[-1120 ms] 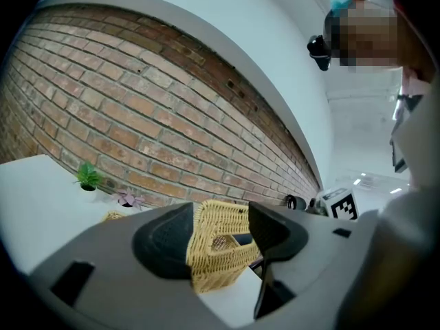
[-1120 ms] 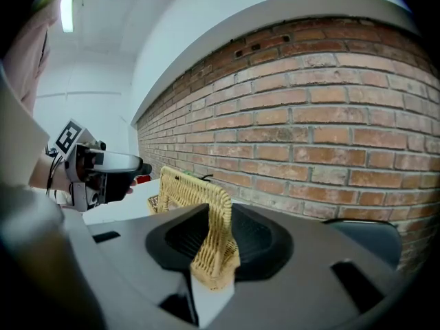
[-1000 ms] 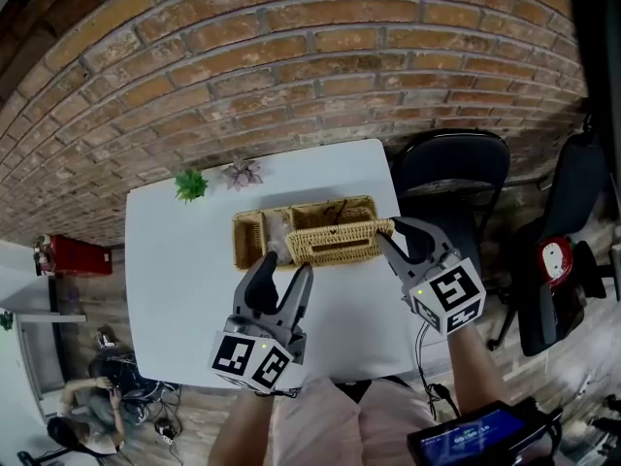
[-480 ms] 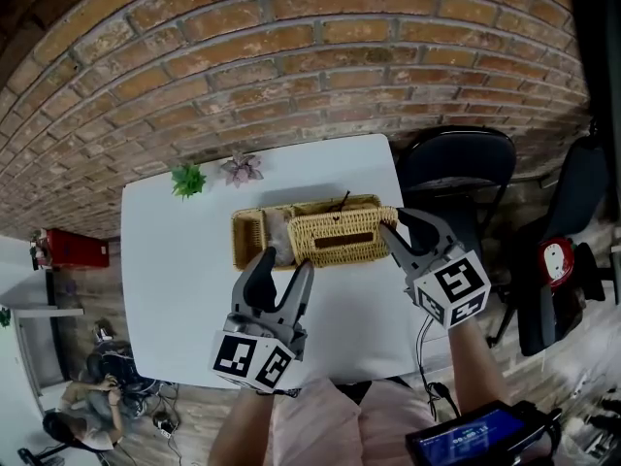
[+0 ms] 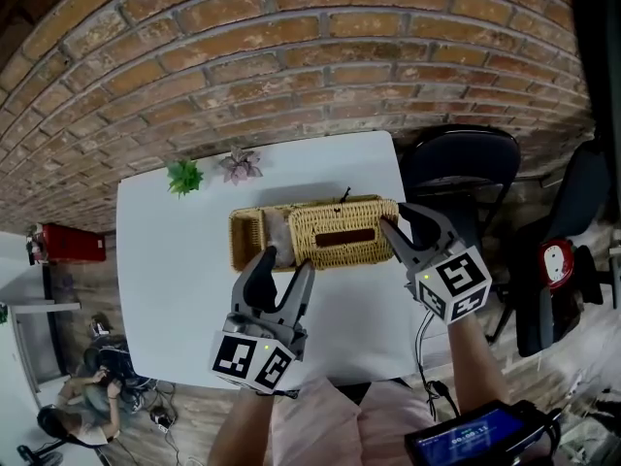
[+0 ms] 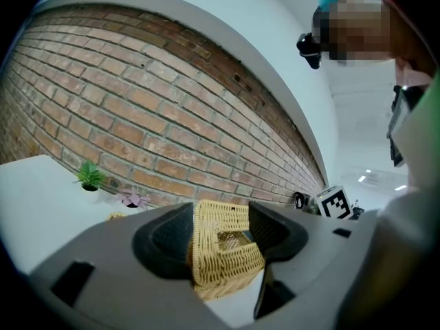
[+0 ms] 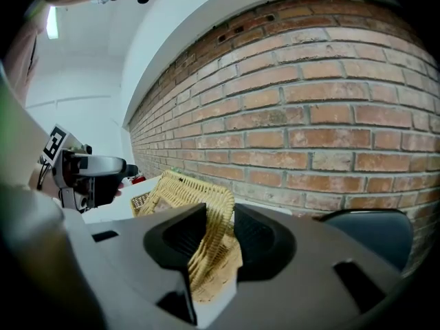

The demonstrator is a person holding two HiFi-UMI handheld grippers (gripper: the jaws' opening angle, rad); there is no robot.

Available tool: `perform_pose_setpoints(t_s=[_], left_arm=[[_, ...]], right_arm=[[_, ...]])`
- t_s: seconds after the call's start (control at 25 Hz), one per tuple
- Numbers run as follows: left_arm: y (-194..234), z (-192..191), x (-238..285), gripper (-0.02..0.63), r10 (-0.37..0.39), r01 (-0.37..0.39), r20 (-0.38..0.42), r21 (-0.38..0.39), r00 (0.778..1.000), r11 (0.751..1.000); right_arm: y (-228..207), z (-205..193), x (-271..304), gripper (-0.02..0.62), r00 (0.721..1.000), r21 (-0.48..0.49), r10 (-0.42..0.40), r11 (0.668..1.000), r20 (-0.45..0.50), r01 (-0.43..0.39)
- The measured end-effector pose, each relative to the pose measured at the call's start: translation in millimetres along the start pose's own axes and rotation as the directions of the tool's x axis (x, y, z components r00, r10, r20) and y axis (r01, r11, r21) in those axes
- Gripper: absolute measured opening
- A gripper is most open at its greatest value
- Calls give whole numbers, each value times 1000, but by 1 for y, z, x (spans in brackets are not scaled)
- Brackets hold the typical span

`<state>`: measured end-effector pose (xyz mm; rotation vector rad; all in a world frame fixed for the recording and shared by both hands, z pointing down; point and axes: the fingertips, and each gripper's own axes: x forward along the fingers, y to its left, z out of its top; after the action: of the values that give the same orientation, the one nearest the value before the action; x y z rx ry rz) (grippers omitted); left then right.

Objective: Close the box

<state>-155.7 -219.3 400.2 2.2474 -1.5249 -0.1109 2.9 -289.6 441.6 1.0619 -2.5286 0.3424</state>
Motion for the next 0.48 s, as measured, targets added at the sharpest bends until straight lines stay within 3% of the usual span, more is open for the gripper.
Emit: perform_pose_setpoints(t_s=[0.48], left_arm=[[9, -9, 5, 259, 8, -8, -20, -23, 1000, 1000]], right_arm=[[-11, -15, 19, 146, 999, 30, -6, 1000, -40, 7]])
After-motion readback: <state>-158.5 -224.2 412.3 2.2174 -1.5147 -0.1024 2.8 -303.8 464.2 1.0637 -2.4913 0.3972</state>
